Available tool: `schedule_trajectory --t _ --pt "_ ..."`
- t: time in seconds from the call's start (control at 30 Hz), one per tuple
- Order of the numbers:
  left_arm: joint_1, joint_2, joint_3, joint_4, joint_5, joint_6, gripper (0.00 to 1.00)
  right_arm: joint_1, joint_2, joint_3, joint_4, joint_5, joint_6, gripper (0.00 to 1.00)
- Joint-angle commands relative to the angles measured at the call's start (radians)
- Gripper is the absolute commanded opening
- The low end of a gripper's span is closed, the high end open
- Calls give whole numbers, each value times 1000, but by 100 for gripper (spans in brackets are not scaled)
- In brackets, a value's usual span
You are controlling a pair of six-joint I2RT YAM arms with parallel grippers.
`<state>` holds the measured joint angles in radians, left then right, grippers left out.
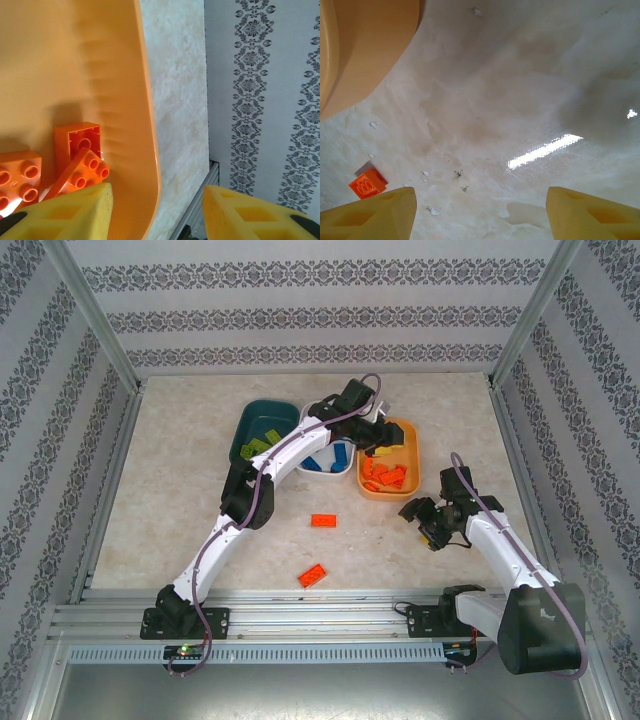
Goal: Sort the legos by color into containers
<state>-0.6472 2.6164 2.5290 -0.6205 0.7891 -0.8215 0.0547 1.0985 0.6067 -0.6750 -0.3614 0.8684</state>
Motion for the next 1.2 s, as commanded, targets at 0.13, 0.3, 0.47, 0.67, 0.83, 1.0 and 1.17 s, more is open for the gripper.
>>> schedule_trajectory --t 0.13,0.3,0.47,0.67,0.83,1.0,1.17 --pt "-17 -63 28 -67 -36 63 59 0 -36 -11 -1 -17 21 71" --pt "-27 -100 25 -136 -83 135 64 7 -62 -35 7 -22 37 73" --pt "-38 -142 20 -238 -154 242 67 37 -96 -60 15 -11 68 73" --pt "-51 -189 8 -361 -229 359 71 94 -130 -88 30 18 126 74" --pt "-57 -258 -78 -395 -282 413 75 146 -123 -92 70 42 172 75" --pt "-57 -386 -257 -358 -347 449 80 213 -64 -55 98 65 190 75" --pt "-48 -535 -488 -267 -390 452 83 292 18 -6 124 87 206 76"
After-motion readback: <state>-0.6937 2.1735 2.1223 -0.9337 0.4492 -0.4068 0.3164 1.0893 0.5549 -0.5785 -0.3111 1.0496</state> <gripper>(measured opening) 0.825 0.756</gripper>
